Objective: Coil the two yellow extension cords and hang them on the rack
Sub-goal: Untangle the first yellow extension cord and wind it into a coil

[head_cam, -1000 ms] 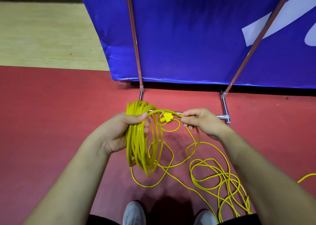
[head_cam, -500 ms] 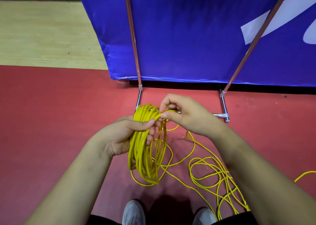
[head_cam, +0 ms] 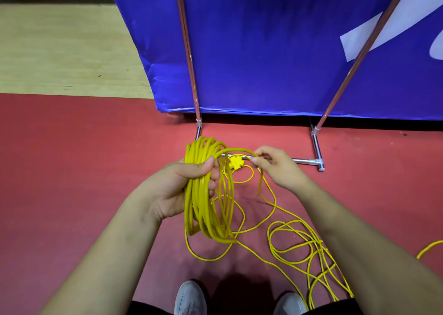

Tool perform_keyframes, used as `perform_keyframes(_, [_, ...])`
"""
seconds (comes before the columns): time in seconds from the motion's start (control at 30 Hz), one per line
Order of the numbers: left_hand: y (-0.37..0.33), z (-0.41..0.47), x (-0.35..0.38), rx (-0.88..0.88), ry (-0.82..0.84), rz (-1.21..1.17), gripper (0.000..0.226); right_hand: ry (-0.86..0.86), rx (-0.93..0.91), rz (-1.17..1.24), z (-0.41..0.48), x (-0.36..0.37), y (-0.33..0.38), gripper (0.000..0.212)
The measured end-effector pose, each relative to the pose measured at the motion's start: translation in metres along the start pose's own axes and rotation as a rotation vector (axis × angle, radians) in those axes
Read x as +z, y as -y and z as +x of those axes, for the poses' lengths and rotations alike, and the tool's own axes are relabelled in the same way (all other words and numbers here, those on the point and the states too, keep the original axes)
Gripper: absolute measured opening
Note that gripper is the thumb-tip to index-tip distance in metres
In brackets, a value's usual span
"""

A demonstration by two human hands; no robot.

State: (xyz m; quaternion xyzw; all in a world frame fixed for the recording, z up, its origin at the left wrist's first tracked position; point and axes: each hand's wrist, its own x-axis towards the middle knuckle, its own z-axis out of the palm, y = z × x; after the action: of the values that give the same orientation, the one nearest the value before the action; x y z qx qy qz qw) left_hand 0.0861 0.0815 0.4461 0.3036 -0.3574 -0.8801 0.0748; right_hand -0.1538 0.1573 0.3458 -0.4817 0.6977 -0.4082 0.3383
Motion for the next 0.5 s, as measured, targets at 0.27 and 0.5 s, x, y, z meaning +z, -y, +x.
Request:
perform_keyframes(0.27, [-0.002, -0.006, 0.005, 0.002, 0.093, -0.120, 0.038, -0.110, 0.060, -0.194, 0.004, 0.004, -0.048, 0.010])
perform_keyframes(0.5, [-0.018, -0.001, -0.005, 0.311, -0.082, -0.371, 0.024, 0.069, 0.300, -0.393, -0.006, 0.023, -0.082, 0.024])
